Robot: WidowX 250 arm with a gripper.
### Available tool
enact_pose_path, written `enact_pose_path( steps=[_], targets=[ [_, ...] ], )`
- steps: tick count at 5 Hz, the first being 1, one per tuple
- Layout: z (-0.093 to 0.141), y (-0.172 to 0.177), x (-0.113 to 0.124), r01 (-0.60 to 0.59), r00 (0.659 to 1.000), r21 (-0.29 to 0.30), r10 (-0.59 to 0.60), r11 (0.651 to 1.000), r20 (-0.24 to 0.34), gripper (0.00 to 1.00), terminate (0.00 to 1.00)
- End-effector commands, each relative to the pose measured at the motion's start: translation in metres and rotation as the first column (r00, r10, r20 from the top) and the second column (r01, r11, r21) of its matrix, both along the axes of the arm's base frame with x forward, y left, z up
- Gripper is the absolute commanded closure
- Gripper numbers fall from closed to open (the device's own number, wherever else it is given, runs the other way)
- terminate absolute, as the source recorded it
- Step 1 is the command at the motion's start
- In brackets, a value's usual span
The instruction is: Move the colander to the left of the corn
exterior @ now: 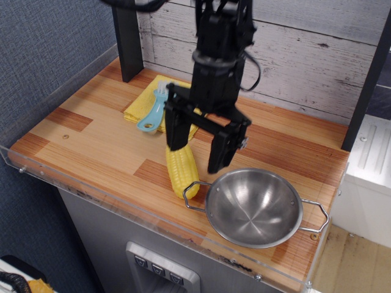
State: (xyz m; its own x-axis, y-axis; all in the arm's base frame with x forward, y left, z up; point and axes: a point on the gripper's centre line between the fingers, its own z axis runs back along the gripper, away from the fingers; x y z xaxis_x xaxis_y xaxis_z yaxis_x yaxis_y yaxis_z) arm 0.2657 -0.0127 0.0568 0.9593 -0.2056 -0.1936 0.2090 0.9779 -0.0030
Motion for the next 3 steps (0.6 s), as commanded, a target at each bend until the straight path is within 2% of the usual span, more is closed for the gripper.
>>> enact_pose_path(
  steps=[1,3],
  targets=[
    [-0.006,-0.021,-0.009,0.174,0.981,-0.012,-0.172,0.985,0.088,0.0,0.0],
    [-0.027,-0.031,0.006,0.277,0.956,-0.021,-0.274,0.961,0.108,0.0,0.0]
  ],
)
